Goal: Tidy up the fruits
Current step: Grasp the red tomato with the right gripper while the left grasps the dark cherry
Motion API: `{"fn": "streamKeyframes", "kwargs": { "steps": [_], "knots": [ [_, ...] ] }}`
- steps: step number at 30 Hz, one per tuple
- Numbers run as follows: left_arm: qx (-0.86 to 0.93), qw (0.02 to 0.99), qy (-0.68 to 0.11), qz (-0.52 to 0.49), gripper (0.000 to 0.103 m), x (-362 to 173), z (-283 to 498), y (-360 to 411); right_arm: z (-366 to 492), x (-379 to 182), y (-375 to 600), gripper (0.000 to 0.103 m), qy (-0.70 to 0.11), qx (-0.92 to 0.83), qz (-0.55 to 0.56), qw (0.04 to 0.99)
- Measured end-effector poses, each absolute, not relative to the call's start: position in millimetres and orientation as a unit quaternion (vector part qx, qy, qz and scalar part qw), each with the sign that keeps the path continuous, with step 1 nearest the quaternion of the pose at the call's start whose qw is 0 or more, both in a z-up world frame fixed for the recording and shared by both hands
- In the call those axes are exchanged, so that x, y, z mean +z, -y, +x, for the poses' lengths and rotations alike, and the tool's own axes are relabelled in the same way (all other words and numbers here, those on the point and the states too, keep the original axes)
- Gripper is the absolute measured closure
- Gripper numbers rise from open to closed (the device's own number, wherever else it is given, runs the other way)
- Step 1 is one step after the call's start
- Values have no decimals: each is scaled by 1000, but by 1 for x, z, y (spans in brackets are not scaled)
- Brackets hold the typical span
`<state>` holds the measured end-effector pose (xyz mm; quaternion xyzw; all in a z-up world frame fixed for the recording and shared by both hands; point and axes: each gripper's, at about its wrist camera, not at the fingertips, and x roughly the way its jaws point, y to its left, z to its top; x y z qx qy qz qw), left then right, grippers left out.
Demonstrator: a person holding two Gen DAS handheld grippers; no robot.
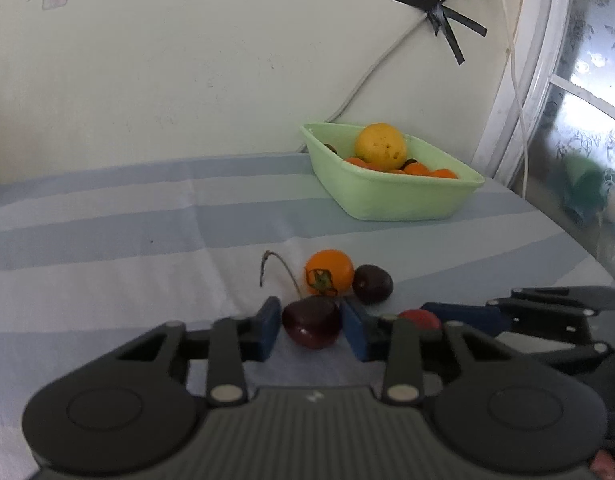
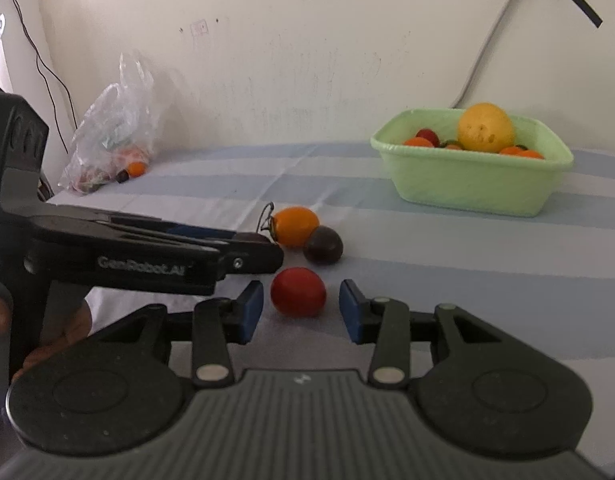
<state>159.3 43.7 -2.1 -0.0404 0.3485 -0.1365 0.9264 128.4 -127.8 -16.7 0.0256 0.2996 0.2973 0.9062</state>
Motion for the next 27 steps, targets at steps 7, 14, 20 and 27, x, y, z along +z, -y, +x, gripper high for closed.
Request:
{"fn": "streamKeyframes", "kwargs": {
  "steps": [7,14,20,27],
  "knots": [
    [-163,921,-349,-53,71,5,116,-48,101,-15,134,72,-284,298,14,911],
    [-205,914,-348,-51,71,12,50,-29,47,-17,179,72,-280,287,54,914],
    [-200,914,-353,-25,71,8,26,-3,11,-16,207,72,-259,244,66,932],
    [-159,919,-360,-2,71,5,14,12,2,-25,206,71,-255,215,50,941]
  ]
}}
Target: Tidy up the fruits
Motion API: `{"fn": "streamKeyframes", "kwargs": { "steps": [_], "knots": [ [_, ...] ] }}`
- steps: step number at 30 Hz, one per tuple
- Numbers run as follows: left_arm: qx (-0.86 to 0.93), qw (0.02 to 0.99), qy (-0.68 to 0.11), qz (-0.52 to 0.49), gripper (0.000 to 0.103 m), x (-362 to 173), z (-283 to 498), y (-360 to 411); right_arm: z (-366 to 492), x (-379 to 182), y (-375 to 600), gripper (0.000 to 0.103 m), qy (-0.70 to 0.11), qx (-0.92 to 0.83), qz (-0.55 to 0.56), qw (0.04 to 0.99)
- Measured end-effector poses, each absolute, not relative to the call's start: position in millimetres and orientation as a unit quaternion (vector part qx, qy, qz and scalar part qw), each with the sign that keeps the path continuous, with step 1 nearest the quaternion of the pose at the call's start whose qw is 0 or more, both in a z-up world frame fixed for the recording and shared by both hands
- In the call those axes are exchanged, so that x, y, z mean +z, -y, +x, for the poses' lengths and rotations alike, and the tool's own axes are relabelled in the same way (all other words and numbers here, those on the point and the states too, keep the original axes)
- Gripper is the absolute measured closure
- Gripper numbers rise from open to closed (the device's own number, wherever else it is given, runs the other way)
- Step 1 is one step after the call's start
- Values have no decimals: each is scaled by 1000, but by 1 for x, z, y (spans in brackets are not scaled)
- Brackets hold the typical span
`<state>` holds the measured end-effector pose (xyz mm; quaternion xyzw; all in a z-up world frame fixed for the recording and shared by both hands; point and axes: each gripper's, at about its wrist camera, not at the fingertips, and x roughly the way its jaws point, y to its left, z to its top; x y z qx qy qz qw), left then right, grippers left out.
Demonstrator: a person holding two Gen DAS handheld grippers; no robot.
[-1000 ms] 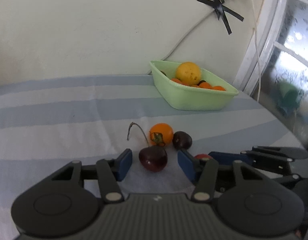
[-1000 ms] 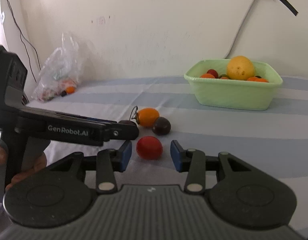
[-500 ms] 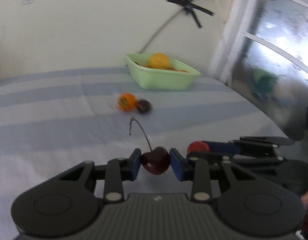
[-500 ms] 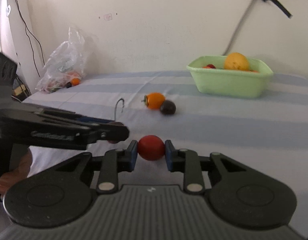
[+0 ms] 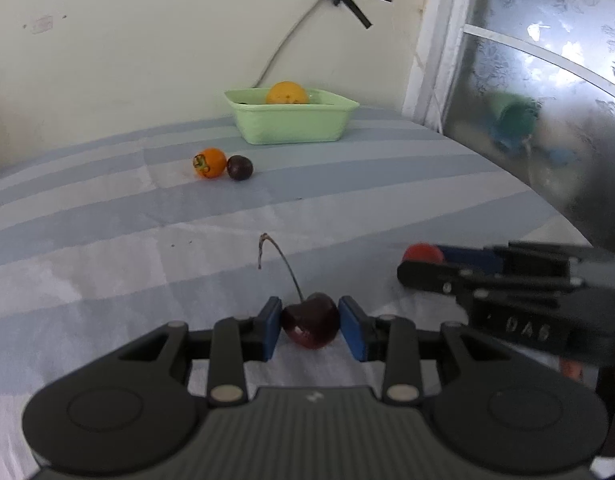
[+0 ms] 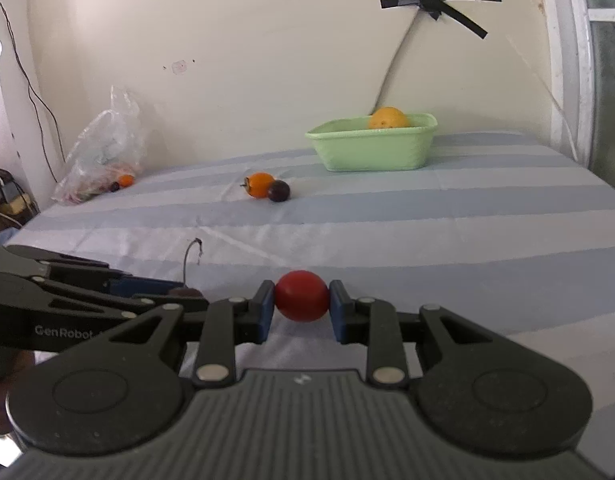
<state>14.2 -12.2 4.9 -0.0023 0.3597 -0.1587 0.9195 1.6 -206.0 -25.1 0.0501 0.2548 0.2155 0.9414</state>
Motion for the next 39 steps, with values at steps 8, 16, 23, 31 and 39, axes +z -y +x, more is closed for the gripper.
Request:
{"fn": "streamKeyframes", "kwargs": {
  "steps": [8,16,23,31,39],
  "knots": [
    [-136,923,-360,-11,69,3,8,13,-2,-33,205,70,-255,207,45,944],
    [-135,925,-355,-17,70,3,6,11,-5,-34,203,69,-251,206,39,945],
    [-144,928,-343,-6,63,0,2,13,-6,-35,204,69,-250,207,40,945],
    [-159,933,-323,7,56,-4,-4,15,-8,-35,200,64,-246,206,26,947],
    [-173,934,-313,-4,51,-7,-3,10,-9,-35,194,63,-243,199,16,949]
  ]
}}
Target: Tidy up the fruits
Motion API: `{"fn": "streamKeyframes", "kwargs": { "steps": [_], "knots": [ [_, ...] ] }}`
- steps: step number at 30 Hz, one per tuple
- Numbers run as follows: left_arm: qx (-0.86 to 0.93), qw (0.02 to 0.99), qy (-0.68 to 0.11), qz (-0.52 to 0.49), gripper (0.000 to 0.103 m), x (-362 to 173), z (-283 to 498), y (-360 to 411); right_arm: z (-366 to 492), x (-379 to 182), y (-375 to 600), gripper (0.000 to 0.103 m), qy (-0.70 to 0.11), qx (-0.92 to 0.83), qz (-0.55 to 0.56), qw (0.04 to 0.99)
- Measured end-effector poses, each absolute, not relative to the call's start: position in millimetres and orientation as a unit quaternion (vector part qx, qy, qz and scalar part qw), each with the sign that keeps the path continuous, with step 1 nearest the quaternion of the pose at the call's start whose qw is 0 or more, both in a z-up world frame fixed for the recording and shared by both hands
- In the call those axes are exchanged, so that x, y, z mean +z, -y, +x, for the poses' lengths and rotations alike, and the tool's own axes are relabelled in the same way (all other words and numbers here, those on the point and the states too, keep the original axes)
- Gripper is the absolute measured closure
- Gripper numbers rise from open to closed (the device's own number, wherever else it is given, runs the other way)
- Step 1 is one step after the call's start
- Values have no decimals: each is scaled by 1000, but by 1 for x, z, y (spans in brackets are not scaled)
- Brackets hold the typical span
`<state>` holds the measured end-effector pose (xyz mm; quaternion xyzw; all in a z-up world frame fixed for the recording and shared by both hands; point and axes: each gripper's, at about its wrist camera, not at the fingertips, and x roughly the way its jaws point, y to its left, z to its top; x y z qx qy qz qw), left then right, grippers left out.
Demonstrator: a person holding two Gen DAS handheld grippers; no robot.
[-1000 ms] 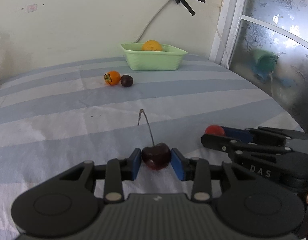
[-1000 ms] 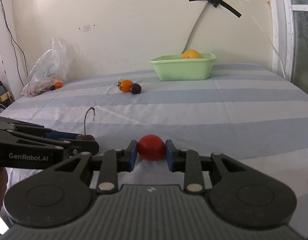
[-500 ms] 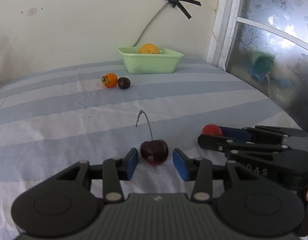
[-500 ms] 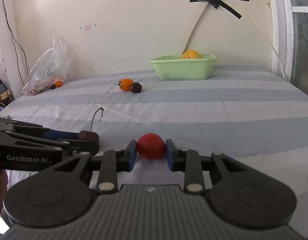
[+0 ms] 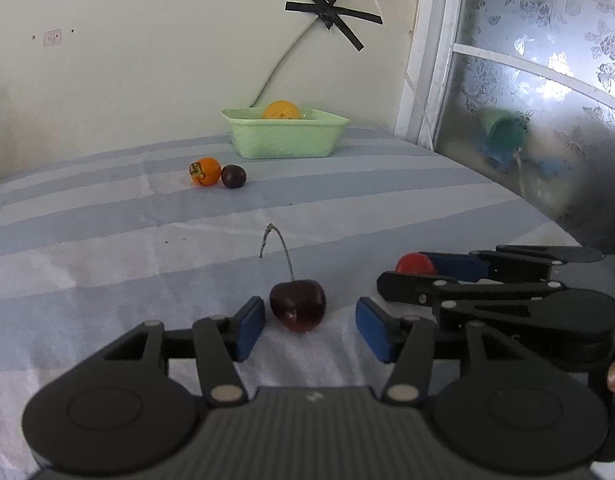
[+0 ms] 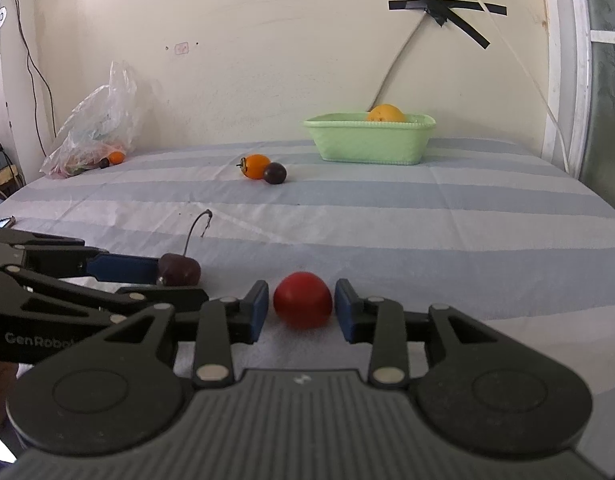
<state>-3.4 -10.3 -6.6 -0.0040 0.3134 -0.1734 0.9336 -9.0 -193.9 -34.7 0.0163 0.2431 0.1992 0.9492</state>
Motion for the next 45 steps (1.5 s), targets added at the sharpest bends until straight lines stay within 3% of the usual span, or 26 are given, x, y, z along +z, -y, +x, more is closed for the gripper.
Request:
{"fn": "streamKeyframes", "kwargs": {
  "steps": [45],
  "knots": [
    [-147,939,-307,-51,55,-7,-9,13,-11,-35,193,61,-240,199,22,950]
  ]
}}
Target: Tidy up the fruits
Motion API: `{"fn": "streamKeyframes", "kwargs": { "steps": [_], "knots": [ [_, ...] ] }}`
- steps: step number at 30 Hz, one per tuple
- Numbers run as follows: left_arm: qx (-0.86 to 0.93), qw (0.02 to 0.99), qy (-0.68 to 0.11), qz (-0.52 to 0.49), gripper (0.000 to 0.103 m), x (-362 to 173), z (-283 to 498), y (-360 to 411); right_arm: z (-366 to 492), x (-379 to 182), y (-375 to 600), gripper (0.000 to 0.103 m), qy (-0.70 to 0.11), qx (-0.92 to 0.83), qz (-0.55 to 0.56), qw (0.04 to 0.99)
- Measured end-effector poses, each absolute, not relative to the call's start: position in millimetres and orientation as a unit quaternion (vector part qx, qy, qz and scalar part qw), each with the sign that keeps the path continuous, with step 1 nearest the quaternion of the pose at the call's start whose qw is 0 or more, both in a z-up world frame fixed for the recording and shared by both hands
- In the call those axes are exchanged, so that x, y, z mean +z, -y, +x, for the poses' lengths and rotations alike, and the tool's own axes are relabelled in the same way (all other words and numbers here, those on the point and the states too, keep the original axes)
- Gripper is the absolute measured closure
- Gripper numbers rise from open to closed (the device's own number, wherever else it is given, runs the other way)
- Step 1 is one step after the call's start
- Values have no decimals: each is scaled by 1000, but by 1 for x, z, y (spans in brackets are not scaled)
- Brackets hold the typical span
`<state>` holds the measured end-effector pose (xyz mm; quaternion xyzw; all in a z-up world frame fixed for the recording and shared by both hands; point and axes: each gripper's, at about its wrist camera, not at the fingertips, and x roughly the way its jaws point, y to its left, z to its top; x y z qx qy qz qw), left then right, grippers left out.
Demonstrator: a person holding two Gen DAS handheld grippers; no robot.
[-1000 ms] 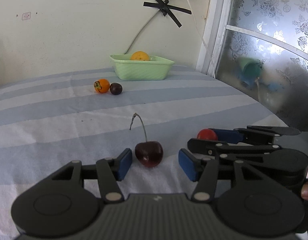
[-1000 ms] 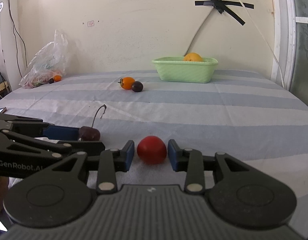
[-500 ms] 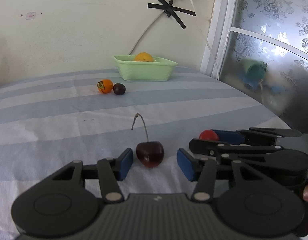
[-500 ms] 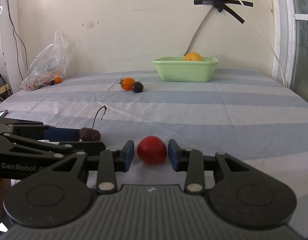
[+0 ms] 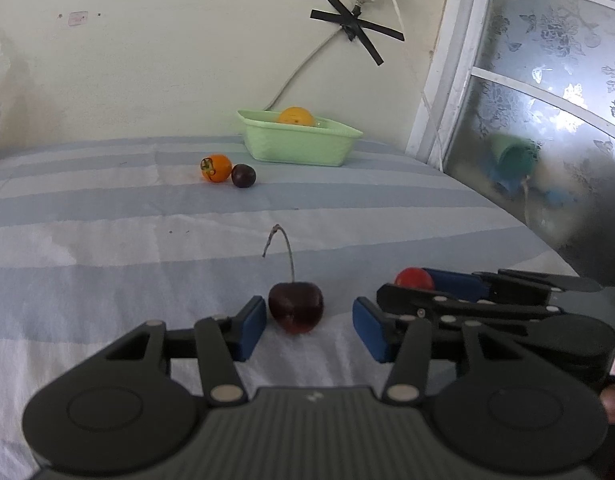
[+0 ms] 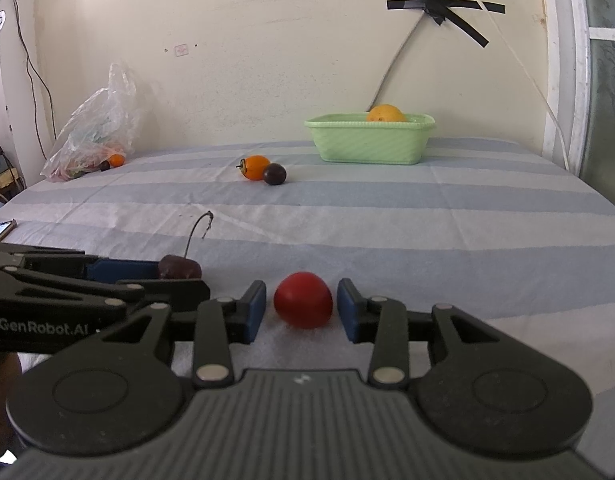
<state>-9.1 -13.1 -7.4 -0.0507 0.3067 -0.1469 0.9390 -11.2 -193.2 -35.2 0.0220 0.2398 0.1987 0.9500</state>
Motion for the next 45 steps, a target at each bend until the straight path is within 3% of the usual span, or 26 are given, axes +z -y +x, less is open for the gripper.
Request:
{"fn": "streamKeyframes", "kwargs": {
  "steps": [20,23,25,29,39,45],
  "knots": [
    [-132,941,-302,-76,72,-8,-12,5,-18,-35,189,60,-232,201,-1,952],
    [-134,942,-297,-77,72,-7,-14,5,-22,-36,185,63,-226,202,-17,953],
    [-137,944,-291,-72,72,-5,-15,7,-24,-35,185,71,-220,200,-23,955],
    [-152,943,-288,-74,72,5,-6,9,-17,-27,196,71,-214,203,-3,956],
    [-185,940,-260,-118,72,73,125,13,86,36,242,71,-154,206,35,966],
    [-179,927,-305,-125,72,64,235,21,177,39,231,71,-170,191,44,966]
  ]
}}
